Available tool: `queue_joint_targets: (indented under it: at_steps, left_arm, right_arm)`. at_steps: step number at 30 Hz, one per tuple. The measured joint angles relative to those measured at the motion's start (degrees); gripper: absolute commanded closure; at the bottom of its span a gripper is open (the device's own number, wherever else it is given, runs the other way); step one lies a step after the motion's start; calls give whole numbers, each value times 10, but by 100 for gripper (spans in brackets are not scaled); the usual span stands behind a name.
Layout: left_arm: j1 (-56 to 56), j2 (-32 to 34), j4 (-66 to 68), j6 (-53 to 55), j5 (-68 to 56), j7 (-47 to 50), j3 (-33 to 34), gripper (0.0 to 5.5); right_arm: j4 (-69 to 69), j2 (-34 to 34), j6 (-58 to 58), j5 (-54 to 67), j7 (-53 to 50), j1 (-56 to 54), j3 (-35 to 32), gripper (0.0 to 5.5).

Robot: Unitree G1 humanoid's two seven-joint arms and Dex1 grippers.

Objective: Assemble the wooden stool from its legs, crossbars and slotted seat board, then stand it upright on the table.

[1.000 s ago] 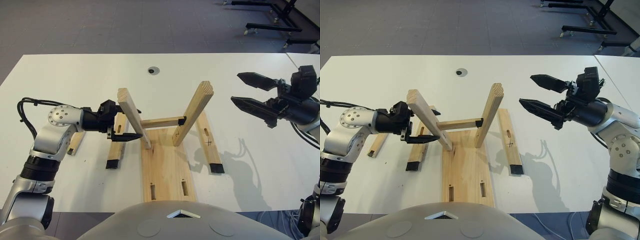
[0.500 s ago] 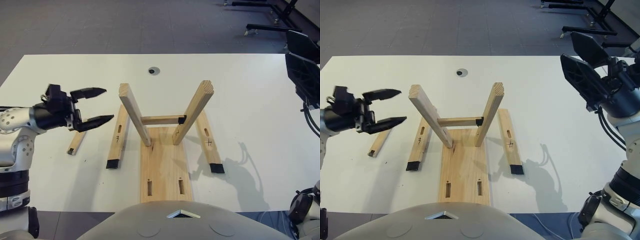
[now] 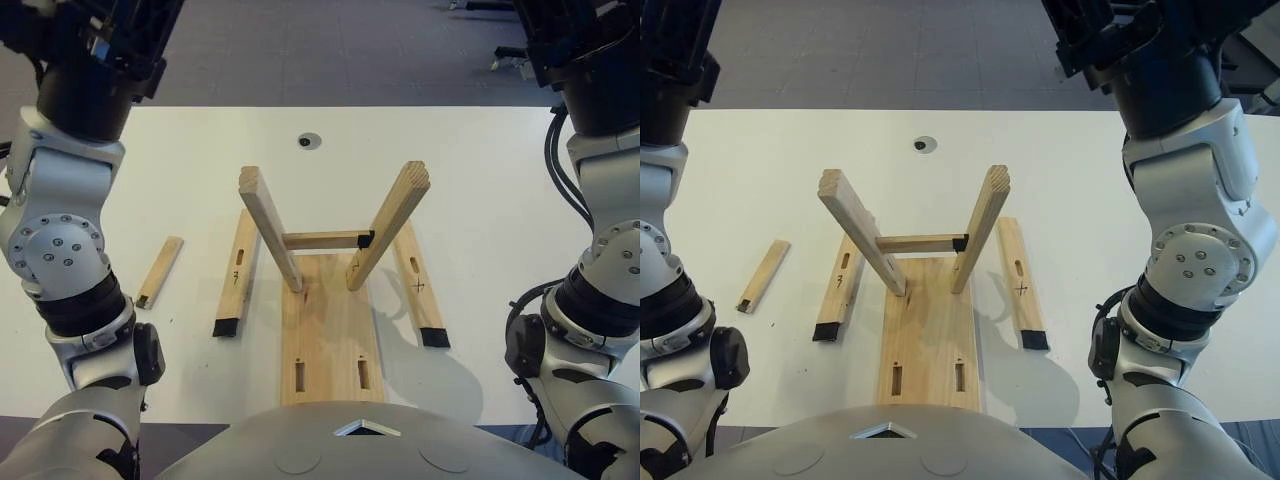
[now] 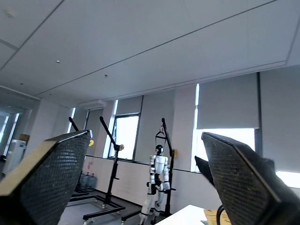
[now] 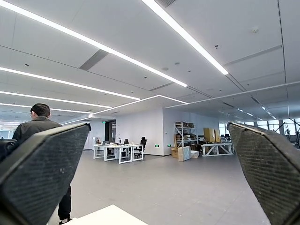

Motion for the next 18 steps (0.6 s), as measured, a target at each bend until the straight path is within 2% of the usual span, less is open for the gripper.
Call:
queue_joint_targets:
  at_steps: [3,9,14,18]
  left_arm:
    - [-36,-3,-3,32,-51,41,-21,119]
    - [-41,32,-5,92,-44,42,-73,119]
    - [-50,25,-7,82,-97,59,-47,119]
    - [-34,29,-12,83,-86,59,-51,119]
  right_arm:
    - [0,6,-4,-18,-9,-3,21,14]
    - [-5,41,-27,-35,-20,-28,56,14]
    - [-15,64,-28,-32,-41,-49,78,14]
    - [-30,71,-28,-20,-50,-48,82,14]
